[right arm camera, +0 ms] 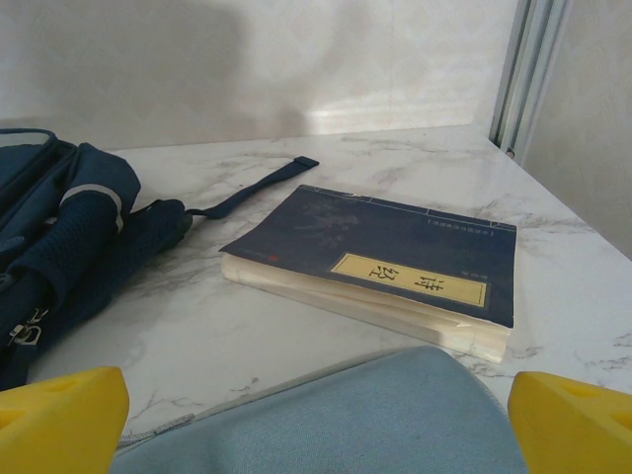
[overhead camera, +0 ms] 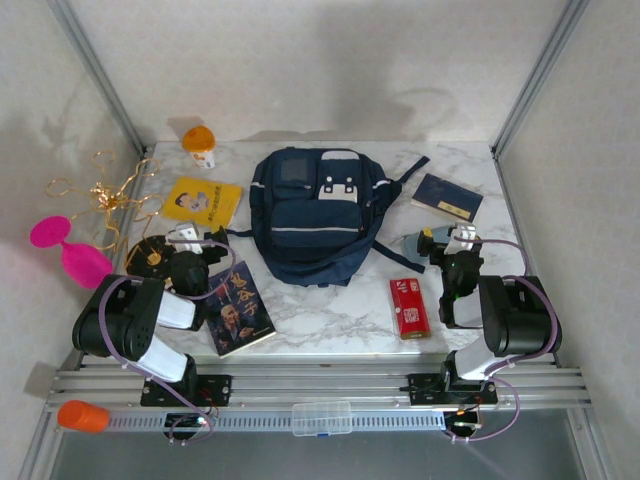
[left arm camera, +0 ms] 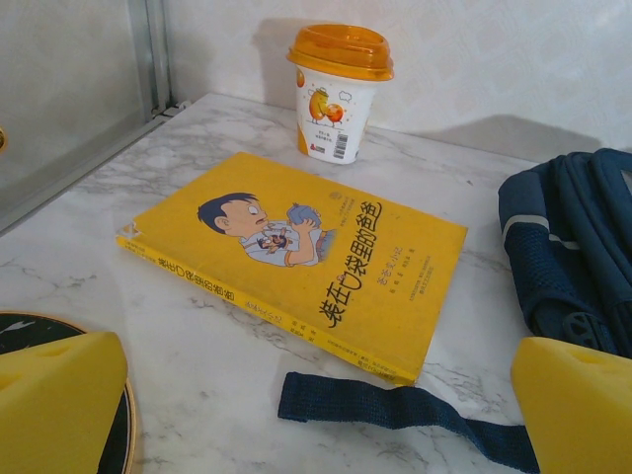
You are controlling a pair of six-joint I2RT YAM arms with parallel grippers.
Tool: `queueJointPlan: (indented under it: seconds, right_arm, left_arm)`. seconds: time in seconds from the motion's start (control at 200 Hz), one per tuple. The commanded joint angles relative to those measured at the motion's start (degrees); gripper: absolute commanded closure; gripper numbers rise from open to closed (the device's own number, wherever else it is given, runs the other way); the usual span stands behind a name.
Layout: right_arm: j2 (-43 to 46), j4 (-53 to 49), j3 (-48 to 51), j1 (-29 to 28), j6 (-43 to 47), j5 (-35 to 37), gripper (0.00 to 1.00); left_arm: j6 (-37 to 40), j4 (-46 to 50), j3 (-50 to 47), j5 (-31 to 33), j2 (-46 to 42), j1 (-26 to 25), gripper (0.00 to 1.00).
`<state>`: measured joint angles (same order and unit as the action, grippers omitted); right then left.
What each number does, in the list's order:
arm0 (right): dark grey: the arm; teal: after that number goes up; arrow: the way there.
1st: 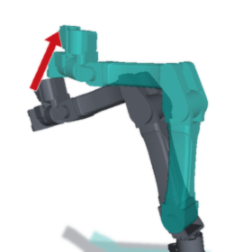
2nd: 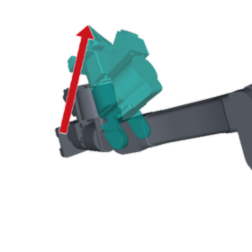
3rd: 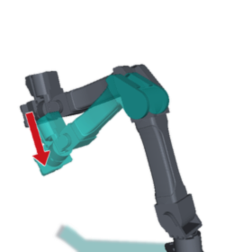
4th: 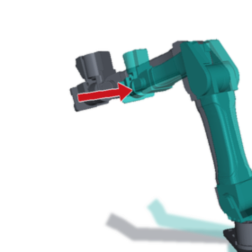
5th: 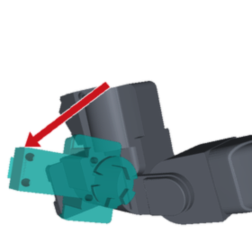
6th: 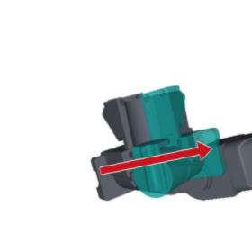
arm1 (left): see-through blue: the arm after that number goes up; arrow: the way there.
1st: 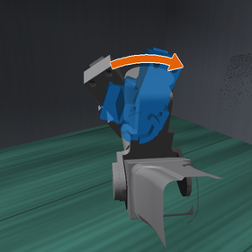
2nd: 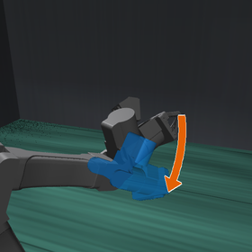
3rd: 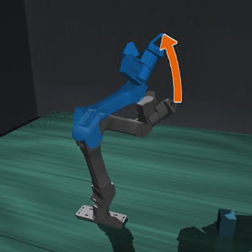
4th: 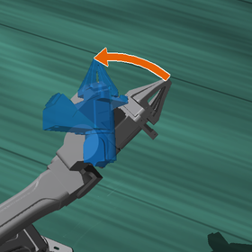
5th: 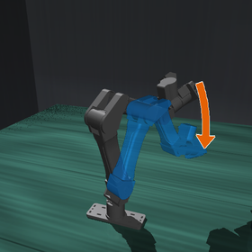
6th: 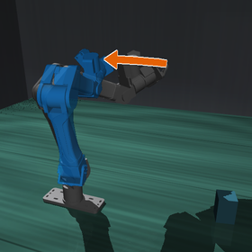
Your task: Pack books, pencil case, and school supplies into a backpack
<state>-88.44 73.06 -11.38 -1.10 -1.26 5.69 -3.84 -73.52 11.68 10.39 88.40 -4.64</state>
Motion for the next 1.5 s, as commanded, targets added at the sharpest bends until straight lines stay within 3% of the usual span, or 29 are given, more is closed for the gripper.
queueJointPlan:
  seconds: [0.0, 0.195, 0.4, 0.506, 0.576, 0.701, 0.786, 0.871, 0.986, 1.086, 1.201, 1.497]
  right_arm:
    - [-0.3, 1.7, -0.9, 0.2, -0.4, -0.9, 0.01]
    - [1.6, -1.1, -1.7, 0.2, -1.0, -0.1, 0.01]
    - [12.3, -17.3, -6.7, 0.3, -3.1, 2.5, 0.01]
    - [18.7, -26.6, -9.8, 0.4, -6.4, 1.7, 0.01]
    - [21.5, -35.7, -13.6, 0.5, -13.4, 2.2, 0.01]
    - [22.6, -54.7, -20.7, 0.6, -27.5, 5.5, 0.01]
    - [22.9, -60.2, -22.1, 1.2, -31.7, -1.4, 0.01]
    - [22.9, -65.7, -24.9, 1.4, -34.2, -9.3, 0.01]
    - [22.2, -67.2, -25.2, 0.3, -38.1, -18.9, 0.01]
    - [20.1, -69.1, -26.7, -2.4, -37.7, -20.6, 0.01]
    - [19.1, -69.2, -27.9, -5.2, -37.2, -19.4, 0.01]
    - [12.8, -72.4, -31.2, -10.4, -45.1, -23.9, 0.01]
  left_arm:
    - [0.1, -1.6, 0.9, -0.5, -0.1, 0.4, 0.01]
    - [0.9, 0.9, 1.4, -2.6, -2.3, 0.4, 0.01]
    - [-0.1, 15.0, 4.1, -3.3, -13.6, 0.4, 0.01]
    - [-5.7, 22.2, 5.9, -1.9, -20.3, 0.6, 0.01]
    - [-10.7, 26.6, 7.5, -2.7, -24.3, 0.7, 0.01]
    - [-27.6, 40.8, 13.2, 1.8, -29.7, 1.0, 0.01]
    - [-37.7, 51.3, 16.1, 7.4, -31.7, 1.5, 0.01]
    - [-39.2, 51.9, 17.2, -4.0, -31.7, 4.8, 0.01]
    - [-42.3, 58.5, 20.1, -9.1, -31.1, 4.7, 0.01]
    - [-41.2, 53.8, 18.6, -12.1, -30.2, 1.3, 0.01]
    - [-39.0, 57.6, 20.7, -9.1, -27.7, -4.7, 0.01]
    - [-42.9, 61.3, 20.8, -9.2, -29.9, -12.3, 0.01]
